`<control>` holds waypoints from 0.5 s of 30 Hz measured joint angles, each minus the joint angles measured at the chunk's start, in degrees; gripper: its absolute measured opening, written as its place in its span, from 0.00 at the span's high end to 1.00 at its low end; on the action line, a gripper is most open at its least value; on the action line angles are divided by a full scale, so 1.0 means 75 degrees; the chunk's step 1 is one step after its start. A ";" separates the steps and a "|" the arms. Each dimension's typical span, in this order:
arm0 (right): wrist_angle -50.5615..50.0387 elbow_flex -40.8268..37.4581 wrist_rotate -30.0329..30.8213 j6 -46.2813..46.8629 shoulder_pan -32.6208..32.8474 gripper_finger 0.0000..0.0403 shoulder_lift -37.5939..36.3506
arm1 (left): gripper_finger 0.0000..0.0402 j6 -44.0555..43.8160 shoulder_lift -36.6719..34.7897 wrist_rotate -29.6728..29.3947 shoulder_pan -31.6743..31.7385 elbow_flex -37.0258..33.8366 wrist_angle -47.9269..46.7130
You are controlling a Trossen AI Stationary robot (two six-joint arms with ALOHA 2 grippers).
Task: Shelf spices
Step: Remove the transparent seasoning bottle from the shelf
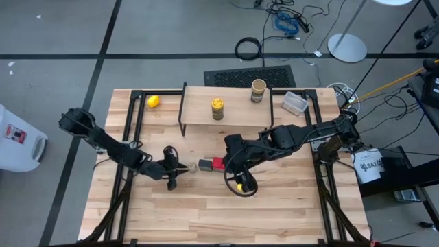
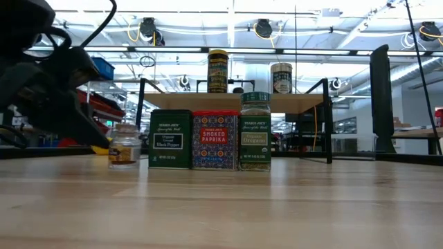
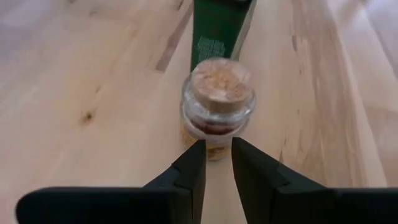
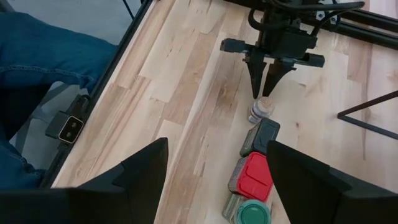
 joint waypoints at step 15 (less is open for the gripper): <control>-0.0291 0.0000 0.0019 0.0056 -0.0089 0.36 0.0000 | 0.79 0.0469 -0.0164 0.0542 0.0213 0.0373 -0.0025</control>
